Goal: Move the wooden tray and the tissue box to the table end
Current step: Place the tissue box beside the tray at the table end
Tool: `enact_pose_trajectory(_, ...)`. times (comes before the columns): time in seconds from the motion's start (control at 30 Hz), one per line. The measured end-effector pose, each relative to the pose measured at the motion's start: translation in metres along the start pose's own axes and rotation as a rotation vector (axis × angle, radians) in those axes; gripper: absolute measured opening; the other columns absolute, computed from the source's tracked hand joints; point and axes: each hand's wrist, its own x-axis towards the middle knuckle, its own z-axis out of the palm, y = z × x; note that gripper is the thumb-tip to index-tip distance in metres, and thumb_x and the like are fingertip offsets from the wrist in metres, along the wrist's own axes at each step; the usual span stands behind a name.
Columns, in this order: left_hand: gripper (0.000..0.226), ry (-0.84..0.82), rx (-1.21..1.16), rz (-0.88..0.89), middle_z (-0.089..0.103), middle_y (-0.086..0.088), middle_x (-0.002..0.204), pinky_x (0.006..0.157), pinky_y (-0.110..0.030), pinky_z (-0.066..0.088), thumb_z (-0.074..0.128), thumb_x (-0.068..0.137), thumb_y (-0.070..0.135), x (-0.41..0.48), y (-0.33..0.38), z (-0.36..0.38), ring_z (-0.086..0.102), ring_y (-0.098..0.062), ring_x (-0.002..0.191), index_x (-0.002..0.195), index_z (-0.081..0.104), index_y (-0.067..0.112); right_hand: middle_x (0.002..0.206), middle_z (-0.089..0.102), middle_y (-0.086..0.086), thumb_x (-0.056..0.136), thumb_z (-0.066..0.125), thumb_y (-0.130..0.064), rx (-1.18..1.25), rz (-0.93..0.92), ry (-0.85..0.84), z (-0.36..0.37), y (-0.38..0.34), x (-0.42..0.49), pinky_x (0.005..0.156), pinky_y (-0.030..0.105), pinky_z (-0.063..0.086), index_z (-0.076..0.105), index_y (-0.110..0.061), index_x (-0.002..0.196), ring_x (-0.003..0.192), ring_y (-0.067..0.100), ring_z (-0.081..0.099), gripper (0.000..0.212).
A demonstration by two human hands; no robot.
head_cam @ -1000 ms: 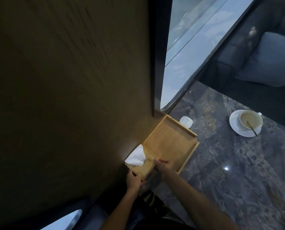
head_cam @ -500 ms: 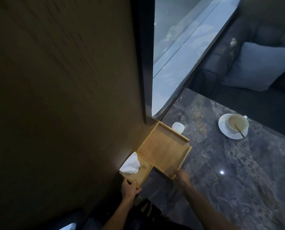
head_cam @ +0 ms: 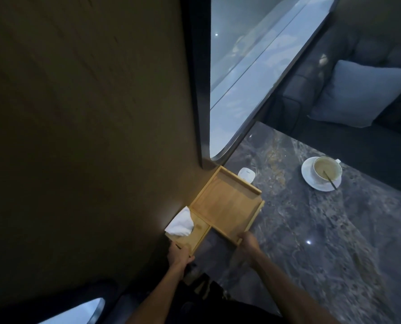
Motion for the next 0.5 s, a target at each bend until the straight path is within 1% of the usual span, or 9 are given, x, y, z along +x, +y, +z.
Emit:
enact_pose_trajectory(0.03,0.057,-0.024,-0.007,-0.001,0.053,-0.017,0.133,0.065,-0.037,0.063,0.057,0.082,0.007,-0.002,0.003,-0.002,0.062,-0.036,0.105,0.137,0.042,0.009,0.095,0.062,0.016,0.089,0.049,-0.012,-0.062,-0.054,-0.043,-0.004,0.0,0.001,0.063,0.03,0.043,0.058,-0.017,0.074,0.072,0.019,0.054,0.018)
enact_pose_trajectory(0.1,0.05,-0.062,-0.009,-0.01,0.06,-0.015,0.12,0.064,-0.035,0.06,0.059,0.079,0.015,-0.005,0.005,-0.002,0.064,-0.03,0.093,0.127,0.05,0.008,0.114,0.065,0.018,0.084,0.055,-0.023,-0.219,-0.196,-0.118,-0.013,0.007,0.006,0.077,0.034,0.049,0.064,-0.016,0.093,0.091,0.024,0.062,0.014)
enact_pose_trajectory(0.17,0.051,0.024,0.112,0.01,0.066,-0.014,0.104,0.059,-0.033,0.056,0.062,0.068,0.035,-0.009,0.008,0.002,0.068,-0.03,0.083,0.111,0.058,0.007,0.122,0.064,0.015,0.071,0.056,-0.038,-0.431,-0.335,-0.156,-0.024,0.014,0.003,0.092,0.041,0.049,0.059,-0.013,0.115,0.111,0.029,0.061,0.05)
enact_pose_trajectory(0.23,0.052,0.144,0.349,0.165,0.067,-0.016,0.101,0.063,-0.035,0.057,0.055,0.066,0.044,-0.014,0.007,0.012,0.068,-0.036,0.094,0.099,0.061,0.004,0.125,0.059,0.01,0.073,0.055,-0.033,-0.728,-0.493,-0.1,-0.031,0.017,-0.023,0.092,0.042,0.049,0.052,-0.018,0.122,0.115,0.03,0.058,0.052)
enact_pose_trajectory(0.27,0.049,0.137,0.47,0.273,0.064,-0.019,0.107,0.077,-0.041,0.057,0.048,0.068,0.038,-0.018,0.003,0.019,0.062,-0.04,0.107,0.101,0.061,0.003,0.131,0.053,0.01,0.076,0.055,-0.028,-0.89,-0.564,-0.069,-0.031,0.019,-0.037,0.093,0.042,0.048,0.047,-0.018,0.128,0.119,0.032,0.054,0.053)
enact_pose_trajectory(0.33,0.06,0.049,0.666,0.367,0.041,-0.024,0.136,0.108,-0.047,0.04,0.045,0.07,0.024,-0.041,-0.005,0.029,0.035,-0.043,0.134,0.126,0.048,0.003,0.149,0.035,0.01,0.078,0.054,-0.026,-1.172,-0.677,-0.115,-0.027,0.032,-0.048,0.102,0.041,0.043,0.032,-0.017,0.142,0.134,0.032,0.038,0.068)
enact_pose_trajectory(0.37,0.071,-0.009,0.734,0.334,0.023,-0.02,0.149,0.115,-0.047,0.031,0.048,0.072,0.021,-0.051,-0.008,0.033,0.018,-0.04,0.143,0.139,0.032,0.006,0.153,0.028,0.009,0.079,0.052,-0.027,-1.24,-0.705,-0.161,-0.024,0.037,-0.049,0.105,0.04,0.042,0.026,-0.018,0.146,0.139,0.031,0.031,0.073)
enact_pose_trajectory(0.43,0.083,-0.118,0.856,0.261,-0.004,-0.014,0.159,0.118,-0.049,0.02,0.049,0.078,0.021,-0.057,-0.01,0.041,-0.005,-0.036,0.147,0.149,0.008,0.01,0.155,0.022,0.007,0.077,0.044,-0.03,-1.229,-0.709,-0.242,-0.019,0.048,-0.049,0.099,0.038,0.048,0.019,-0.023,0.147,0.138,0.029,0.036,0.074)
enact_pose_trajectory(0.5,0.086,-0.153,0.948,0.225,-0.015,-0.017,0.159,0.119,-0.055,0.013,0.047,0.08,0.024,-0.055,-0.008,0.047,-0.015,-0.039,0.146,0.15,-0.002,0.009,0.157,0.012,0.007,0.075,0.041,-0.027,-1.171,-0.66,-0.294,-0.015,0.051,-0.05,0.082,0.034,0.053,0.018,-0.021,0.145,0.125,0.028,0.053,0.074)
